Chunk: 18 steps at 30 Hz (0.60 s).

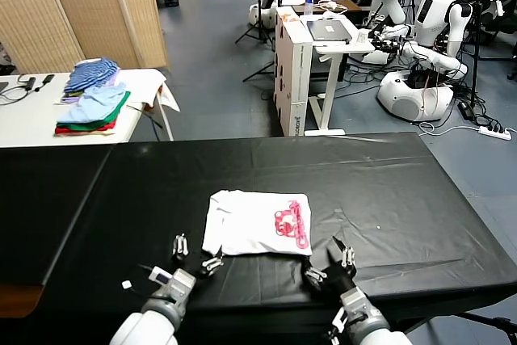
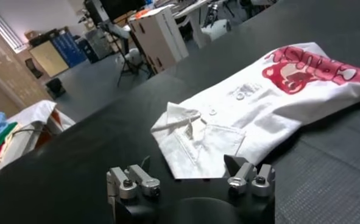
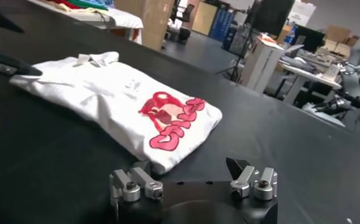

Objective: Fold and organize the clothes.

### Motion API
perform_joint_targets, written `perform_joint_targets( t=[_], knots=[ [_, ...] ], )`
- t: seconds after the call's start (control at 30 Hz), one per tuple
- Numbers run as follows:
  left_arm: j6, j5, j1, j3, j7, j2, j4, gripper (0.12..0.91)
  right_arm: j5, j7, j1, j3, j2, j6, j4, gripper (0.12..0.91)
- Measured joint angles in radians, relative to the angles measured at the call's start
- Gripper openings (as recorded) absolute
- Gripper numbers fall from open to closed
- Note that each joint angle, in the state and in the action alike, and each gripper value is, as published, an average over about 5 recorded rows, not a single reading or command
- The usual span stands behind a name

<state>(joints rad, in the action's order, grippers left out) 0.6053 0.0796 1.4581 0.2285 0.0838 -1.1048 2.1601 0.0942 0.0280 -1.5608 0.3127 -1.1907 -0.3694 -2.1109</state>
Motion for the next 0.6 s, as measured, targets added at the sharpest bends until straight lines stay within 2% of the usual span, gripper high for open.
perform_joint_targets(
  t=[0.23,0.4,0.5,0.6],
  knots=[
    [0.046,-0.010,0.000,0.000,-0.004,0.002,0.012,0.907,-0.002,0.003,-0.007,0.016,0.004,-0.018,-0.008,0.907],
    [0.063,-0.021,0.003,0.002,-0.001,0.000,0.020,0.907,-0.027,0.004,-0.018,0.030,0.008,-0.023,-0.021,0.907],
    [0.056,-0.050,0.007,0.005,0.015,-0.004,0.036,0.907,-0.062,-0.004,-0.031,0.039,0.010,-0.023,-0.043,0.907],
    [0.024,-0.092,0.016,0.014,0.042,-0.012,0.061,0.907,-0.124,-0.018,-0.048,0.056,0.018,-0.030,-0.081,0.907]
  ],
)
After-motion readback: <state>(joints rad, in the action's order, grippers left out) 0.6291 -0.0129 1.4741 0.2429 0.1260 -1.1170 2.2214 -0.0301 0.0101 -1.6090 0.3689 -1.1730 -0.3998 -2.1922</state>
